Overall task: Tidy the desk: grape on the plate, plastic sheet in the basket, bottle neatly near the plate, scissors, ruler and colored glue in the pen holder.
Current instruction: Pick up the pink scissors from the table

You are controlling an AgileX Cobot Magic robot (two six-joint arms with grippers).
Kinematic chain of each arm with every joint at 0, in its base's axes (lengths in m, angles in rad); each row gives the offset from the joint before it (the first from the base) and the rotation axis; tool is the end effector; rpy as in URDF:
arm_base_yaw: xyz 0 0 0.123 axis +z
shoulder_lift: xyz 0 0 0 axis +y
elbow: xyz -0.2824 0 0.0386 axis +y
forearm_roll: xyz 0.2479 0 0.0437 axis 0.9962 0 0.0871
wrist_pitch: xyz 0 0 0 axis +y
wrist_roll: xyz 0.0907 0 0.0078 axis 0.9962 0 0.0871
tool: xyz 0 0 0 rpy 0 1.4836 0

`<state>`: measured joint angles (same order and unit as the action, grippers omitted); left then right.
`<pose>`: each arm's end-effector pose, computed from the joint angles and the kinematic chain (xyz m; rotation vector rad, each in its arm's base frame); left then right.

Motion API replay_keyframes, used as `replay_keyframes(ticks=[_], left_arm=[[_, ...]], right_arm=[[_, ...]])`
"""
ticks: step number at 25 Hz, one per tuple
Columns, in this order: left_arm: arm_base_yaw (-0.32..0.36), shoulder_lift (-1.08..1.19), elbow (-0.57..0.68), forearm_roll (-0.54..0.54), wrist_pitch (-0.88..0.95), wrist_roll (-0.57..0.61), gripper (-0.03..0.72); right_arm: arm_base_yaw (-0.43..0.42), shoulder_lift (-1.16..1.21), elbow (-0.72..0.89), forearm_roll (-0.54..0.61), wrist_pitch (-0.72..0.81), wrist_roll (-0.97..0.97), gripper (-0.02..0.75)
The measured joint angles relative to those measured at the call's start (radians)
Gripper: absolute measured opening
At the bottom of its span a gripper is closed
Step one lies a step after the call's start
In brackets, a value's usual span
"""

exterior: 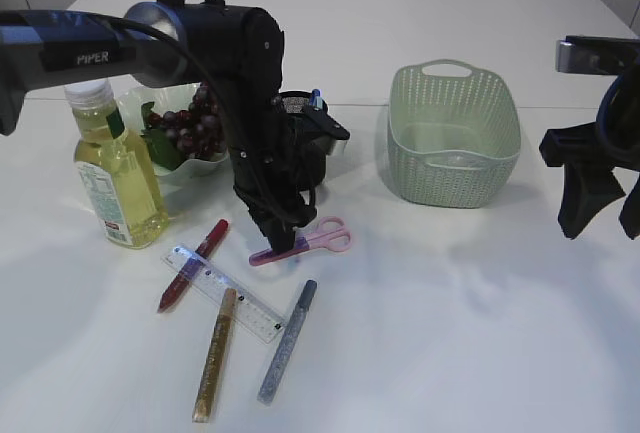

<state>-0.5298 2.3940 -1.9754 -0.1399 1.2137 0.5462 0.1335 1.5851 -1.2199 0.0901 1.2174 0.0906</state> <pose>0.4082 -0.2529 0.1356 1.5291 2.7060 -0.2046 0.2930 0.0471 0.2667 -0.0229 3.0729 0.1439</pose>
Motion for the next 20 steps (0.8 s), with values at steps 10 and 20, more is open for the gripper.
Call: replay_keyframes(ticks=[10, 20], left_arm=[[0.000, -0.019, 0.033, 0.014, 0.002, 0.031, 0.276], [-0.011, -0.019, 0.033, 0.029, 0.002, 0.031, 0.278]], right_arm=[[0.000, 0.000, -0.001, 0.000, 0.000, 0.000, 0.457], [0.000, 0.000, -0.001, 0.000, 0.000, 0.000, 0.457]])
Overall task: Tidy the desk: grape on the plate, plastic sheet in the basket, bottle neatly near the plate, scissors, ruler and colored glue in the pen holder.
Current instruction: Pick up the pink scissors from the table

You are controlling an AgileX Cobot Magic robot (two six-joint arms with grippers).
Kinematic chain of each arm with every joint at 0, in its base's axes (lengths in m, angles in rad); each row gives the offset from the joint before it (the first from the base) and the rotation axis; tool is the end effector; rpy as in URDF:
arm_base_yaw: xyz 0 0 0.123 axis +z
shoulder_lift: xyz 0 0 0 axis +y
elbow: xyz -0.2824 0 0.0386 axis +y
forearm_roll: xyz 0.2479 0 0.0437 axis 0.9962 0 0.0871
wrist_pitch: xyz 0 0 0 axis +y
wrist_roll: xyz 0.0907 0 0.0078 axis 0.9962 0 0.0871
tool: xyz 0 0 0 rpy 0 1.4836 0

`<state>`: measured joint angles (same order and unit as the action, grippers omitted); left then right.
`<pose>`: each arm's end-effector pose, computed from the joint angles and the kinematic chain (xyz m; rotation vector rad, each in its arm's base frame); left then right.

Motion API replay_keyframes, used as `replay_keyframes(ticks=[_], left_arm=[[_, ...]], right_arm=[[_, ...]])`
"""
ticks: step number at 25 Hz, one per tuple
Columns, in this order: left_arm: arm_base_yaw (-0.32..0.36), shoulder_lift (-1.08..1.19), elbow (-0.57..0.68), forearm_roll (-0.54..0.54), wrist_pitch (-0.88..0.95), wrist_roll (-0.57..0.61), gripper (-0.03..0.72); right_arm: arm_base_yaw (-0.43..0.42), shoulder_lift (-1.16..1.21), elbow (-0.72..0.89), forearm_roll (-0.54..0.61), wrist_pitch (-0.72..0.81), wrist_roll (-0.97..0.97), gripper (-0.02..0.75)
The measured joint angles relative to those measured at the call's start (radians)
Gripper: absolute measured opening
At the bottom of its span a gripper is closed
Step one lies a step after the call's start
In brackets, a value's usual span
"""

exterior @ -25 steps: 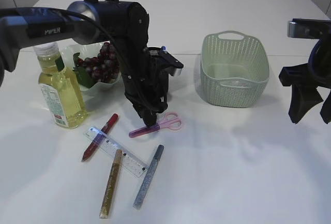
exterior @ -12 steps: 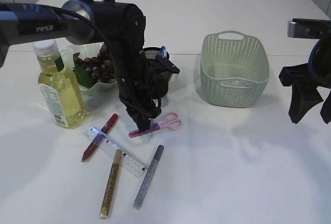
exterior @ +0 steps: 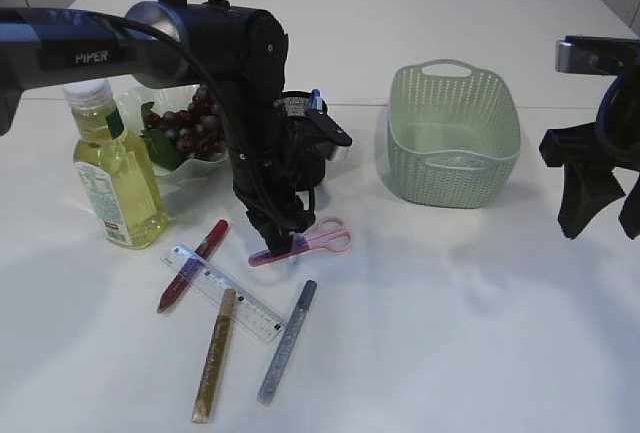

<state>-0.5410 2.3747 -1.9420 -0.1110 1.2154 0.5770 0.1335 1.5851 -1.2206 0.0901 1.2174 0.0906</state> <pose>0.4018 -0.2525 0.1363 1.6068 2.6810 -0.1628 0.2931 0.0471 0.2668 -0.0229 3.0722 0.1440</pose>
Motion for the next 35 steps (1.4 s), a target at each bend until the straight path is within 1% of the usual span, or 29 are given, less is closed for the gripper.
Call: replay_keyframes(ticks=[4, 23, 35], left_arm=[[-0.010, 0.008, 0.000, 0.007, 0.000, 0.000, 0.278], [-0.011, 0.047, 0.002, 0.058, -0.045, 0.002, 0.278], [-0.011, 0.054, 0.000, 0.065, -0.079, 0.002, 0.278]], right_arm=[[0.000, 0.000, 0.000, 0.000, 0.000, -0.002, 0.457], [0.000, 0.000, 0.000, 0.000, 0.000, -0.003, 0.457], [0.000, 0.000, 0.000, 0.000, 0.000, -0.006, 0.457]])
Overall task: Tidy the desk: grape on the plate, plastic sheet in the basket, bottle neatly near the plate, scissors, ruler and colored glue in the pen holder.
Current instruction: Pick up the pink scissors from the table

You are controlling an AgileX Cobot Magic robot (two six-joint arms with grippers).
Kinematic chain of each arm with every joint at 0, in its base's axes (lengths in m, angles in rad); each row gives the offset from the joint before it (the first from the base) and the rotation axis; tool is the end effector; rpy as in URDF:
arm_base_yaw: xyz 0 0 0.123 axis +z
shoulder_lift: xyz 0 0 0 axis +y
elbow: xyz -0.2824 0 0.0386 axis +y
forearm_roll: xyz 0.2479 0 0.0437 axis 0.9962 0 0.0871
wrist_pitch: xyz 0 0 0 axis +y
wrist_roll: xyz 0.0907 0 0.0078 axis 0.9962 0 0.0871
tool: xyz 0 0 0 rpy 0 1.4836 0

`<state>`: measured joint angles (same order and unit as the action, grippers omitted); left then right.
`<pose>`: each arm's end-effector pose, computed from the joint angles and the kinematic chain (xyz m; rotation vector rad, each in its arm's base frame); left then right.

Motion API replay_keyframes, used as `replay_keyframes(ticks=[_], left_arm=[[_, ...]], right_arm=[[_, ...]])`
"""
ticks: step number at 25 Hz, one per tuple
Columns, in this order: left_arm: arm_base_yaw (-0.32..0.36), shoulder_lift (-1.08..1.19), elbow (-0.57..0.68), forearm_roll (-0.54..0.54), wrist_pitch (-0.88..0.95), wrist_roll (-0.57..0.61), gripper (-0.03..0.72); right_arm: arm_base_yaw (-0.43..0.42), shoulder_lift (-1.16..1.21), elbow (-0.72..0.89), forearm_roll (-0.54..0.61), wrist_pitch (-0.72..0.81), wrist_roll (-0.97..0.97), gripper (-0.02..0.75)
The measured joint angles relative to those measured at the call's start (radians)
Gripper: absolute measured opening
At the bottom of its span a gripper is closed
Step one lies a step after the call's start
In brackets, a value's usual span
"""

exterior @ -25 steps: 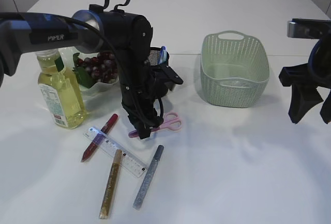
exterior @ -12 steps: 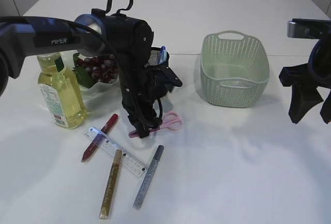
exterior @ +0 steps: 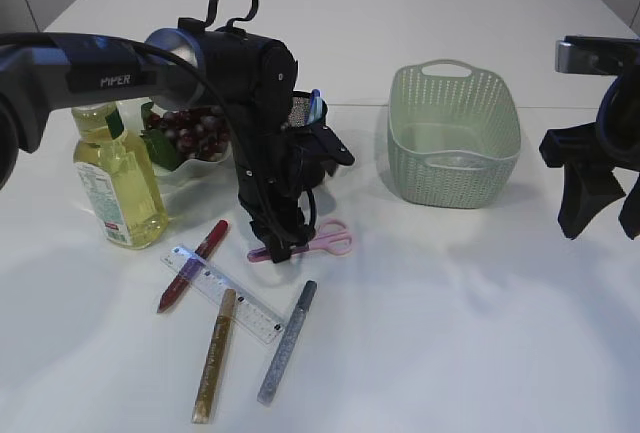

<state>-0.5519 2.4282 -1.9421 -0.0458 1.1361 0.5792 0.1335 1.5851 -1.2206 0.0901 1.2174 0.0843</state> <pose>0.4081 -0.2557 0.1105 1.6393 2.6365 -0.0643 0.2931 0.0471 0.2668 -0.0326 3.0718 0.1437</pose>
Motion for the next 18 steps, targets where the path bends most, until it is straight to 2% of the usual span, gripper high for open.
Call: replay_keyframes(ticks=[8, 14, 18], left_arm=[[0.000, 0.000, 0.000, 0.000, -0.002, 0.000, 0.265], [0.000, 0.000, 0.000, 0.002, -0.004, 0.000, 0.178], [0.000, 0.000, 0.000, -0.013, -0.004, 0.000, 0.146]], right_arm=[[0.000, 0.000, 0.000, 0.000, 0.000, 0.000, 0.457], [0.000, 0.000, 0.000, 0.000, 0.000, 0.000, 0.457], [0.000, 0.000, 0.000, 0.000, 0.000, 0.000, 0.457]])
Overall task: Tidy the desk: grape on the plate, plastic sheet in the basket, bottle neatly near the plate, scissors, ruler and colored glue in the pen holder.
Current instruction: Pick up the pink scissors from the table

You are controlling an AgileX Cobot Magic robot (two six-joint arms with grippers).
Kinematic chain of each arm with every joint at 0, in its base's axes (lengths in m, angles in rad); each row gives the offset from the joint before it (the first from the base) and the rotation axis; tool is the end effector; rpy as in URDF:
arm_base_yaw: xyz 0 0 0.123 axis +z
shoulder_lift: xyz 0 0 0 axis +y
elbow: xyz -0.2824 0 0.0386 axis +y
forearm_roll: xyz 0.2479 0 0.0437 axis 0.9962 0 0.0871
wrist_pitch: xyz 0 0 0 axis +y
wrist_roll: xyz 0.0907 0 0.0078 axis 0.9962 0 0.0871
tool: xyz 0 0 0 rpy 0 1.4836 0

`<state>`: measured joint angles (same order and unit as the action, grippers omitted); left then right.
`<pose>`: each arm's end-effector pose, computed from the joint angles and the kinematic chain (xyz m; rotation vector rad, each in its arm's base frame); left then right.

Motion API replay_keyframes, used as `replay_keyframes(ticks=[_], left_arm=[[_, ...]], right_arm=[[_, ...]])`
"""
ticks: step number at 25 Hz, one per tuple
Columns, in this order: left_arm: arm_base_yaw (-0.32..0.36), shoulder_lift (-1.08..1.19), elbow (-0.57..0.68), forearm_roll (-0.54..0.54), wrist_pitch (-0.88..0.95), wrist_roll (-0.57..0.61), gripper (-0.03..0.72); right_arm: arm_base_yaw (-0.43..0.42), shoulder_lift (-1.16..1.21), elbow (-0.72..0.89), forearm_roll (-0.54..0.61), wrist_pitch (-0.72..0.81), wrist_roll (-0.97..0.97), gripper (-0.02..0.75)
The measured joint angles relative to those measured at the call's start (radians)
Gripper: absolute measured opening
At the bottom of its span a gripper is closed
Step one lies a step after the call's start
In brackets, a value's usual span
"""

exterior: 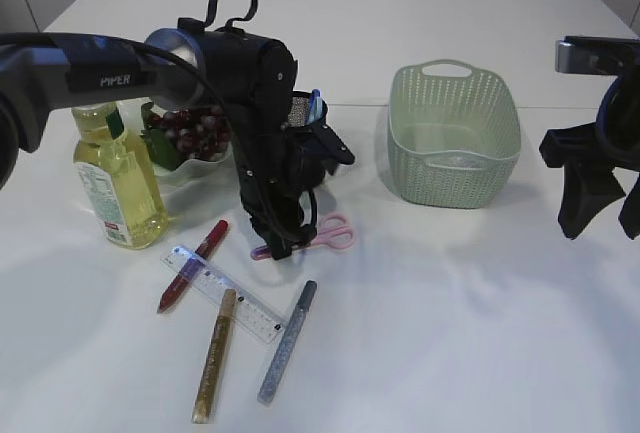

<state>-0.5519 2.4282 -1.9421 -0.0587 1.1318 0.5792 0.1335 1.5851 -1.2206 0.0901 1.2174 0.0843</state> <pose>0.4079 -0.2568 0.1106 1.6297 2.6367 -0.0823 0.2931 0.0471 0.2668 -0.0326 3.0718 0.1437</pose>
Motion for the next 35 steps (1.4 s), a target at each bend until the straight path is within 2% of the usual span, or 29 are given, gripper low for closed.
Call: replay_keyframes(ticks=[9, 35], left_arm=[[0.000, 0.000, 0.000, -0.106, 0.000, 0.000, 0.141], [0.009, 0.000, 0.000, -0.113, 0.008, -0.107, 0.140]], right_arm=[[0.000, 0.000, 0.000, 0.000, 0.000, 0.000, 0.457], [0.000, 0.000, 0.000, 0.002, 0.000, -0.004, 0.457]])
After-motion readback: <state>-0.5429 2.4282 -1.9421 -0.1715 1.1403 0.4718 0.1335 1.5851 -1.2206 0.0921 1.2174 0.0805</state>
